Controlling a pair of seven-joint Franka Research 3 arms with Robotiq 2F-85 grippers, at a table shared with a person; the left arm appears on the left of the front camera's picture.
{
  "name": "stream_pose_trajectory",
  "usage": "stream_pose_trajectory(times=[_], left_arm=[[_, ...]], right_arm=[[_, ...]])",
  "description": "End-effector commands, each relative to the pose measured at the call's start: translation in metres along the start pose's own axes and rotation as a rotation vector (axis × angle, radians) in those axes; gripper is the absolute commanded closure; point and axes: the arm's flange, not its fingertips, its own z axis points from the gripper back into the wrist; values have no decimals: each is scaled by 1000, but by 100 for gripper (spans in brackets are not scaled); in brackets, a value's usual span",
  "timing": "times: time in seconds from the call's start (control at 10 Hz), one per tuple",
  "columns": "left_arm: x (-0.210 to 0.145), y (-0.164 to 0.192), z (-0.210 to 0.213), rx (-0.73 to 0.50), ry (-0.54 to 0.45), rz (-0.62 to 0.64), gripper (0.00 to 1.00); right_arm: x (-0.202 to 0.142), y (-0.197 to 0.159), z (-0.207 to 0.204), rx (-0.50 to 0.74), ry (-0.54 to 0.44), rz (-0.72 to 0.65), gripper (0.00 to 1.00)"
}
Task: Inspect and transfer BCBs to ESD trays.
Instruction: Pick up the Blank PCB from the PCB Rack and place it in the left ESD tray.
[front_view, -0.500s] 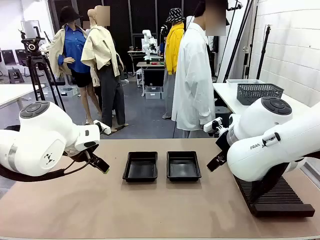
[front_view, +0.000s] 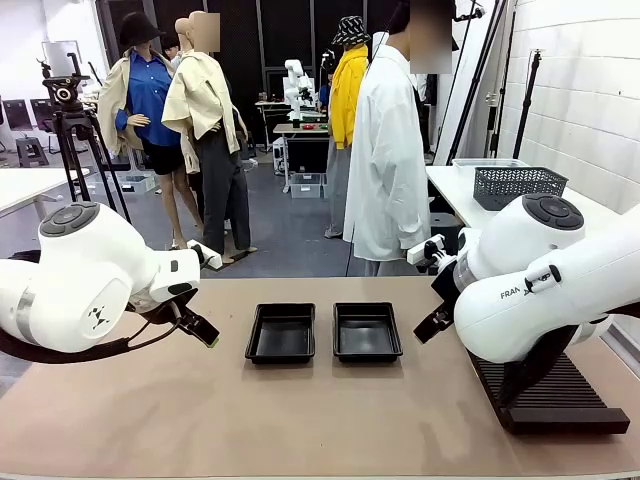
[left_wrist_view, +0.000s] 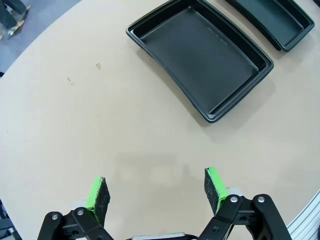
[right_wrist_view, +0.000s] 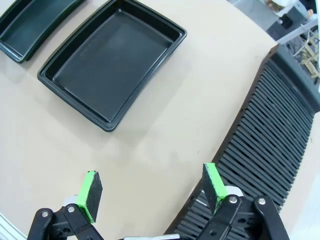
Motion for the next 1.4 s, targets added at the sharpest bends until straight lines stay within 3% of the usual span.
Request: stream_pose_trajectory(times=[0.0,1.3], left_arm=[[0,0,0,0,0,1,0],[0,0,0,0,0,1,0]], right_arm=[[0,0,0,0,0,0,0],[0,0,0,0,0,0,0]])
